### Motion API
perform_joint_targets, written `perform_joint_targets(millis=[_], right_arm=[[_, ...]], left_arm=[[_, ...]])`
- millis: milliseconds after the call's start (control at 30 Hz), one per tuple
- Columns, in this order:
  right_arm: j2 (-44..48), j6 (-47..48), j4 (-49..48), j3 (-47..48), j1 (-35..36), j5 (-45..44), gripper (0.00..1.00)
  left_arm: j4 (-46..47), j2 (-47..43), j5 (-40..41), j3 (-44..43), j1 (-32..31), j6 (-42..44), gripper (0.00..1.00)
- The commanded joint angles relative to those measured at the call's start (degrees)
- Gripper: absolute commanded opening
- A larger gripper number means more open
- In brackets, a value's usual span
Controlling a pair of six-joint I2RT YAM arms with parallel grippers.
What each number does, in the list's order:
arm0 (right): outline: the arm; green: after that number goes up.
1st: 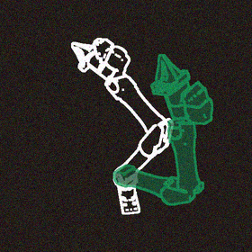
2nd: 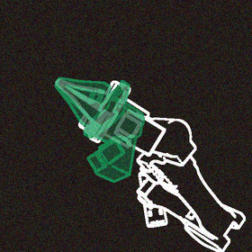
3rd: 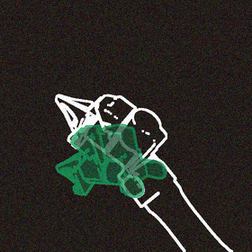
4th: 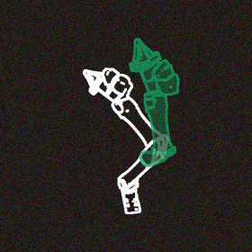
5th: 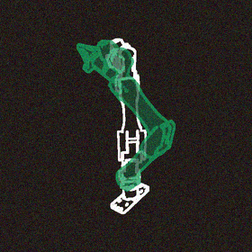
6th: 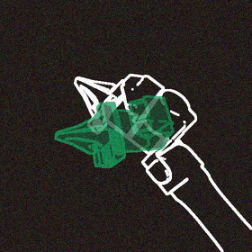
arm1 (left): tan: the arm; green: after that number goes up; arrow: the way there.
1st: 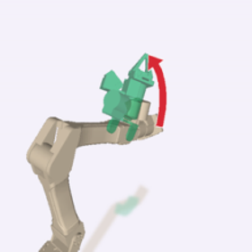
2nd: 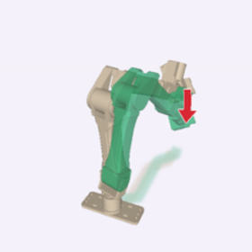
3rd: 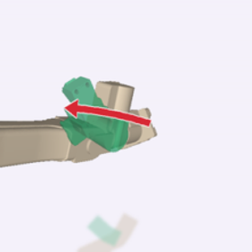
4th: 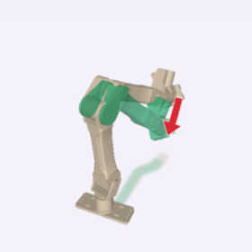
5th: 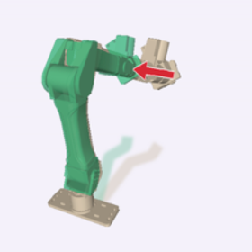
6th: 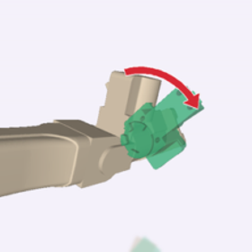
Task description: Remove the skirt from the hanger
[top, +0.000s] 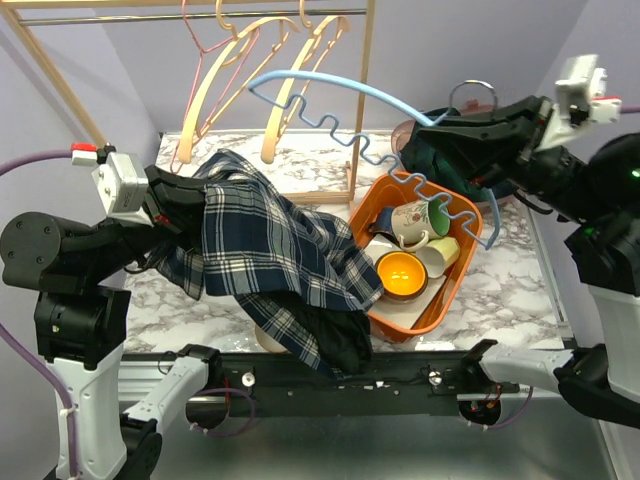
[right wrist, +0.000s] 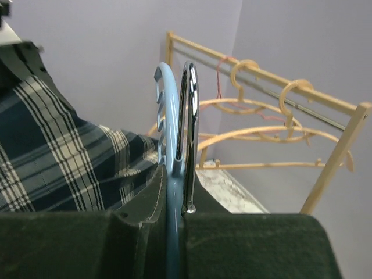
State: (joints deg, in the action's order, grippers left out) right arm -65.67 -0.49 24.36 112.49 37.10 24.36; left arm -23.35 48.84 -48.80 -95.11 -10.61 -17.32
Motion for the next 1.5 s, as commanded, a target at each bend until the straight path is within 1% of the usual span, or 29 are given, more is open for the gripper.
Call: perform_joint_targets(millis=[0, 67, 133, 167, 200, 233, 267, 300, 400, 433, 500, 533, 567, 600, 633, 667, 733, 800, 833, 867, 967, 1000, 1067, 1167, 1233, 1300, 1400, 1433, 1467], right_arm=[[-0.6, 4.5, 11.2, 0.7, -0.1, -7.4, 0.01], [1.0, 2.8, 7.6, -3.0, -0.2, -10.6, 0.01], [1.0, 1.8, 6.7, -3.3, -0.2, -8.3, 0.01], [0.5, 2.9, 7.9, -2.5, -0.3, -4.8, 0.01], [-0.4, 6.4, 9.4, -1.6, -0.2, -0.5, 0.01], [-0.9, 8.7, 13.6, -0.8, -0.2, 9.4, 0.01], [-1.2, 10.8, 15.3, 0.1, -0.2, 13.0, 0.01], [-1.2, 11.8, 16.0, -0.4, -0.2, 14.3, 0.01], [-0.2, 10.0, 13.7, -3.1, -0.2, 6.8, 0.01], [0.4, 8.3, 12.0, -3.9, -0.2, 0.5, 0.01], [0.9, 6.1, 10.5, -5.9, -0.2, -6.6, 0.01], [1.4, 3.5, 7.9, -6.9, -0.2, -12.5, 0.01], [2.8, 2.6, 6.3, -8.0, -0.2, -13.6, 0.01], [4.0, 2.1, 4.6, -10.3, -0.3, -13.1, 0.01], [4.8, 1.9, 1.8, -10.9, -0.2, -8.3, 0.01], [6.2, 1.6, 0.6, -11.1, -0.2, -5.9, 0.01], [7.5, -1.6, -1.7, -10.5, -0.2, -4.7, 0.01], [11.1, -3.8, -4.5, -11.6, -0.3, -6.8, 0.01], [12.8, -5.4, -9.7, -14.8, -0.2, -7.0, 0.01], [14.3, -5.7, -12.3, -16.2, -0.2, -5.9, 0.01], [19.3, -7.4, -21.6, -21.4, -0.2, 0.3, 0.01], [20.2, -7.8, -23.6, -22.4, -0.2, 2.3, 0.01], [22.2, -8.8, -27.8, -23.7, -0.2, 5.2, 0.01], [23.7, -8.9, -30.0, -25.3, -0.2, 7.0, 0.01], [24.1, -8.4, -30.0, -25.8, -0.2, 7.5, 0.01], [23.7, -8.2, -29.5, -25.7, -0.2, 8.6, 0.01], [21.0, -6.7, -25.8, -23.6, -0.2, 15.4, 0.01], [20.2, -5.1, -22.6, -22.3, -0.2, 20.8, 0.01], [19.0, -4.3, -21.6, -22.1, -0.2, 23.5, 0.01]], left_arm=[[-2.7, -2.4, -0.2, -0.8, 0.2, 5.1, 0.0], [-1.1, -4.0, -0.4, 1.7, 0.2, 4.4, 0.0], [-0.7, -4.5, -0.2, 2.6, 0.2, 3.6, 0.0], [-1.0, -4.5, 0.2, 2.4, 0.2, 3.7, 0.0], [-1.6, -4.5, 0.8, 2.3, 0.2, 4.1, 0.0], [-2.5, -4.4, 1.3, 1.7, 0.2, 5.7, 0.0], [-4.5, -4.1, 1.7, 1.2, 0.2, 6.4, 0.0], [-5.4, -3.9, 2.5, 0.6, 0.2, 7.0, 0.0], [-4.6, -4.4, 2.4, 1.2, 0.2, 6.5, 0.0], [-3.5, -4.6, 1.9, 2.5, 0.2, 5.6, 0.0], [0.0, -4.9, 1.2, 3.8, 0.2, 3.0, 0.0], [0.7, -4.9, 1.2, 4.5, 0.2, 2.1, 0.0], [2.0, -4.5, 1.5, 4.7, 0.2, 1.3, 0.0], [2.3, -4.3, 1.9, 4.7, 0.2, 0.2, 0.0], [2.3, -3.9, 2.1, 4.5, 0.2, -0.3, 0.0], [2.8, -3.1, 2.6, 4.3, 0.2, -0.7, 0.0], [3.6, -1.9, 3.4, 3.4, 0.2, -3.0, 0.0], [7.9, 0.0, 4.8, 3.4, 0.2, -6.6, 0.0], [10.8, 0.5, 5.0, 4.5, 0.2, -12.4, 0.0], [17.6, 1.5, 4.9, 5.4, 0.2, -15.3, 0.0], [28.6, 4.0, 5.7, 7.8, 0.2, -25.1, 0.0], [29.4, 4.6, 7.8, 8.0, 0.2, -27.0, 0.0], [30.6, 6.3, 8.4, 8.2, -0.2, -28.9, 0.0], [29.7, 6.8, 12.0, 9.8, -2.7, -27.6, 0.0], [28.7, 6.8, 15.8, 11.4, -5.1, -24.3, 0.0], [25.3, 7.6, 18.8, 11.5, -9.4, -20.2, 0.0], [22.2, 9.2, 22.0, 10.7, -13.7, -17.7, 0.0], [21.7, 9.6, 22.1, 10.0, -14.3, -16.9, 0.0], [20.9, 10.5, 21.8, 9.5, -14.9, -16.4, 0.0]])
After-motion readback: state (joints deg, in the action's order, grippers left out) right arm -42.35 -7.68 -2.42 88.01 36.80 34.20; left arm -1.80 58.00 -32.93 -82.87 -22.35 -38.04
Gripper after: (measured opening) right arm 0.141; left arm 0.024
